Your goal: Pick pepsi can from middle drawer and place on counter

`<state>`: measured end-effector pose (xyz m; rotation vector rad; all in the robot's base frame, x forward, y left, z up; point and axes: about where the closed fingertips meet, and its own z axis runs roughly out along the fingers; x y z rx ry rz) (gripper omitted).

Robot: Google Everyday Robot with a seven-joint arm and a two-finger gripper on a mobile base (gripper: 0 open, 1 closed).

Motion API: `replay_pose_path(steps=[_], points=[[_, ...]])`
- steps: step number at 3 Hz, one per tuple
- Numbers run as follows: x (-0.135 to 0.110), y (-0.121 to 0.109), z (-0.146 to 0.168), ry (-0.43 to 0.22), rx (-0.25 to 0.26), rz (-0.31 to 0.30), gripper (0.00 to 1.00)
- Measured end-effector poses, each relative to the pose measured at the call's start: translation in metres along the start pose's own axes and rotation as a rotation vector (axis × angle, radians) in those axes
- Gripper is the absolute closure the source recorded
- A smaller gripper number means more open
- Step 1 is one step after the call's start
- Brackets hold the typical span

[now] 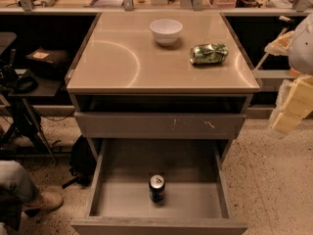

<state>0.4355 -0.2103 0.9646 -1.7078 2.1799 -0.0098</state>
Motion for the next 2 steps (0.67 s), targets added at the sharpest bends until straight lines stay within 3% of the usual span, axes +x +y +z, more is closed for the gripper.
replay_pose_path(steps=[1,2], points=[[0.004,0.022,0.048,-0.160,-0.057,0.009,0.00],[0.005,0.056,0.123,-0.341,-0.140,0.068,0.00]])
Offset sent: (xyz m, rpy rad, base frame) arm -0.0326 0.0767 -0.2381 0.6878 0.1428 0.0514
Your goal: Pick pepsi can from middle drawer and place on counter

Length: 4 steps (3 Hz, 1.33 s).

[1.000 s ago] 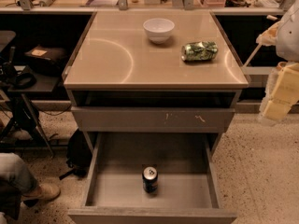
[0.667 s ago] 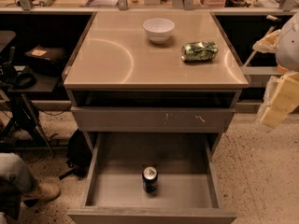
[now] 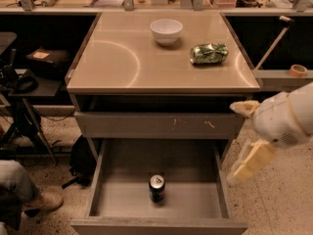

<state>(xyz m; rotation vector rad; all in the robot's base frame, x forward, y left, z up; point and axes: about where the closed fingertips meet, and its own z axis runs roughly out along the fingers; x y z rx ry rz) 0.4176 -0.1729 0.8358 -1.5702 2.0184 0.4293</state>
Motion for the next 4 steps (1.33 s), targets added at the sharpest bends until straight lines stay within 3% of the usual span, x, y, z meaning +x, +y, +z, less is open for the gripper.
replay_pose_path(steps=[1,2,3,4], points=[[0.022,0.018,0.096,-0.124,-0.088,0.095,0.00],[0.031,0.019,0.176,-0.183,-0.118,0.178,0.00],[0.036,0.002,0.183,-0.190,-0.057,0.195,0.00],[0.038,0.005,0.187,-0.176,-0.035,0.207,0.00]])
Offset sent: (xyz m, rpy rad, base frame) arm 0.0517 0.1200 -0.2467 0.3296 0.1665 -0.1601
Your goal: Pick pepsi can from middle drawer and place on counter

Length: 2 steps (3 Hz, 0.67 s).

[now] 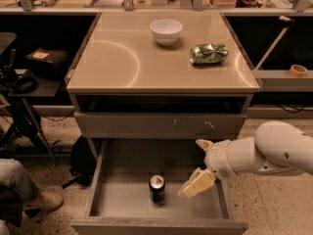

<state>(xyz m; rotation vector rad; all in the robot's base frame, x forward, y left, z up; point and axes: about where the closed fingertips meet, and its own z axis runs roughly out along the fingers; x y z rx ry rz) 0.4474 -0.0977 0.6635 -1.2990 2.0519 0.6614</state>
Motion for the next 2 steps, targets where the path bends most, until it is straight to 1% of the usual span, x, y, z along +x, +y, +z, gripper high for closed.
replay_pose_path(steps=[1,2], points=[[0.011,0.003,0.018,0.020,0.061,0.016,0.00],[0.021,-0.017,0.040,0.001,0.163,0.045,0.00]])
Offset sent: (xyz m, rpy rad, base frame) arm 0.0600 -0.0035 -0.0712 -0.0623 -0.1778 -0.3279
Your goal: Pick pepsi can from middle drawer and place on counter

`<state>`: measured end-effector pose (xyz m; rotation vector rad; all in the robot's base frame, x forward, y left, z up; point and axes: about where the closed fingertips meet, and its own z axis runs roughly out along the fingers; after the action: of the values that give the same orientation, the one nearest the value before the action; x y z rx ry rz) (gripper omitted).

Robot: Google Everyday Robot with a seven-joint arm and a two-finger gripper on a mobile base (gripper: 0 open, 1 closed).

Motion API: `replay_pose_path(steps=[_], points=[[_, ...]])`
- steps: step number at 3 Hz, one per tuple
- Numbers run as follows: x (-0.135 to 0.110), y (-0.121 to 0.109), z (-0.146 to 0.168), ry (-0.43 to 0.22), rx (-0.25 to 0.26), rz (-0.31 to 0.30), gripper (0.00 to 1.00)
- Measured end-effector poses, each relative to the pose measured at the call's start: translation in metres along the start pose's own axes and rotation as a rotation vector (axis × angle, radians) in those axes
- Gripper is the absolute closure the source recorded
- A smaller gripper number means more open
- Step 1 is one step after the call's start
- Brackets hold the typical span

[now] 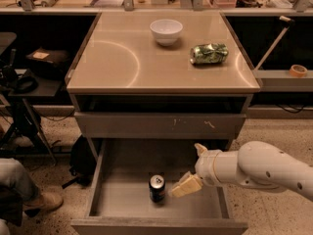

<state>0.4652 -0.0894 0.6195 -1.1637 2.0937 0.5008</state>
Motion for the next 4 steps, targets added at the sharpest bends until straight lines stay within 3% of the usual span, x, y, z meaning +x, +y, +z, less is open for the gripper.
replay_pose_path(steps=[1,2,4], points=[[-0.003,-0.031,0.026,-0.057,0.112,0.038,0.00],[-0.002,-0.028,0.027,-0.065,0.106,0.036,0.00],[0.022,0.004,0.081,-0.118,-0.010,0.063,0.00]])
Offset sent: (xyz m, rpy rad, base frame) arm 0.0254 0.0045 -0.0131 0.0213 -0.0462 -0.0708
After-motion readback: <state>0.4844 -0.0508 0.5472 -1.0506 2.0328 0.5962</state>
